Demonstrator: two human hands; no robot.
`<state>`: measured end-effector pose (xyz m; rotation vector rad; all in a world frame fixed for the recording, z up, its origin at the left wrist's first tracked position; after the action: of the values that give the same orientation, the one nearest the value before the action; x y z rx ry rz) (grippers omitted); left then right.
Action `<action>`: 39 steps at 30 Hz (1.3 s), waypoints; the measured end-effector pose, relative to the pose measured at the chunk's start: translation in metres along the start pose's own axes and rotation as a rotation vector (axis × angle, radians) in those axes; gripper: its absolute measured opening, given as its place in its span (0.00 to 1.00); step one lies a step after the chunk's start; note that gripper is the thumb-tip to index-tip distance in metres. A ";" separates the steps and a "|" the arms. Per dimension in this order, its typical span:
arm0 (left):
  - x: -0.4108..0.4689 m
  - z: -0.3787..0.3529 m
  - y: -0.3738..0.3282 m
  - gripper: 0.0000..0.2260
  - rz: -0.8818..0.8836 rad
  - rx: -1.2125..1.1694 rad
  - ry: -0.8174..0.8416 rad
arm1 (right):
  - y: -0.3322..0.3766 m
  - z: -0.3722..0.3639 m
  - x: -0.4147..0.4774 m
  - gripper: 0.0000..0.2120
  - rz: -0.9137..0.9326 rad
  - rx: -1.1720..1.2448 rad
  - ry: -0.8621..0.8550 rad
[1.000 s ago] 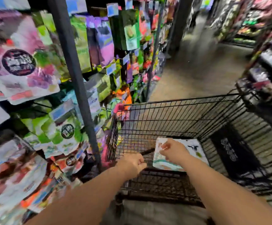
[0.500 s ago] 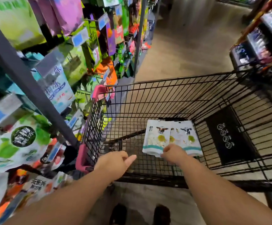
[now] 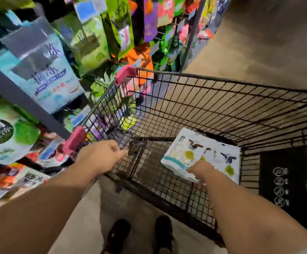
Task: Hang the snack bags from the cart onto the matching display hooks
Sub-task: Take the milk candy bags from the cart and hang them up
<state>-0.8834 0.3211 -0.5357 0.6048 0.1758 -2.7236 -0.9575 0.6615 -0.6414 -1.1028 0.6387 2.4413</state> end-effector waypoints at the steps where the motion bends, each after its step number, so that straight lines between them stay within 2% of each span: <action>1: 0.003 0.002 -0.001 0.20 0.008 -0.018 -0.022 | 0.001 -0.001 0.012 0.22 -0.003 0.014 0.005; 4: 0.009 0.011 -0.005 0.20 0.029 0.004 -0.070 | 0.004 -0.002 0.041 0.26 -0.039 0.066 -0.037; 7: 0.016 0.011 -0.010 0.21 0.040 0.054 -0.037 | -0.006 -0.012 0.066 0.15 -0.084 0.221 -0.033; 8: 0.018 0.011 -0.011 0.21 0.048 0.054 -0.024 | -0.011 -0.015 0.074 0.14 -0.097 0.265 -0.032; 10: 0.023 0.009 -0.012 0.21 0.069 0.040 -0.015 | -0.022 -0.021 0.090 0.24 -0.132 0.328 -0.043; 13: 0.027 0.008 -0.013 0.20 0.099 0.015 -0.051 | -0.040 -0.019 0.111 0.37 -0.204 0.289 -0.164; 17: 0.028 0.012 -0.016 0.20 0.084 0.035 -0.072 | -0.044 -0.027 0.129 0.42 -0.244 0.380 -0.177; 19: 0.027 0.013 -0.017 0.19 0.105 0.039 -0.065 | -0.038 -0.031 0.128 0.36 -0.250 0.392 -0.134; 22: 0.026 0.011 -0.015 0.18 0.117 0.034 -0.066 | -0.022 -0.030 0.125 0.12 -0.088 0.441 -0.069; 23: 0.026 0.009 -0.014 0.18 0.116 0.025 -0.055 | -0.018 -0.030 0.127 0.09 -0.031 0.509 -0.069; 25: 0.026 0.007 -0.013 0.18 0.104 -0.004 -0.027 | 0.002 -0.025 0.113 0.10 0.069 0.630 -0.117; 27: 0.025 0.007 -0.016 0.19 0.085 -0.017 -0.006 | 0.028 -0.023 0.094 0.02 0.136 0.787 -0.089; 29: 0.022 0.007 -0.021 0.20 0.069 0.003 0.011 | 0.052 -0.026 0.075 0.09 0.198 0.961 -0.016; 33: 0.018 0.004 -0.030 0.21 0.063 0.015 0.056 | 0.083 -0.019 0.027 0.05 0.344 1.115 0.108; 36: 0.017 0.004 -0.036 0.24 0.044 -0.039 0.054 | 0.105 -0.021 -0.005 0.07 0.410 1.099 0.294; 39: 0.015 0.009 -0.039 0.30 0.060 -0.090 -0.020 | 0.119 -0.024 -0.026 0.08 0.459 1.103 0.422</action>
<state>-0.9136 0.3509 -0.5322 0.5480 0.2687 -2.6474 -0.9885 0.5465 -0.6061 -0.9899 2.1949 1.5944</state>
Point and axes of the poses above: each hand's wrist, its own x-axis towards the middle knuckle, its own z-axis out of the back of the hand, y = z × x, the point moved 7 cm from there along x, towards the middle knuckle, and after that the axes turned 11 degrees about x, right-handed, at the moved point
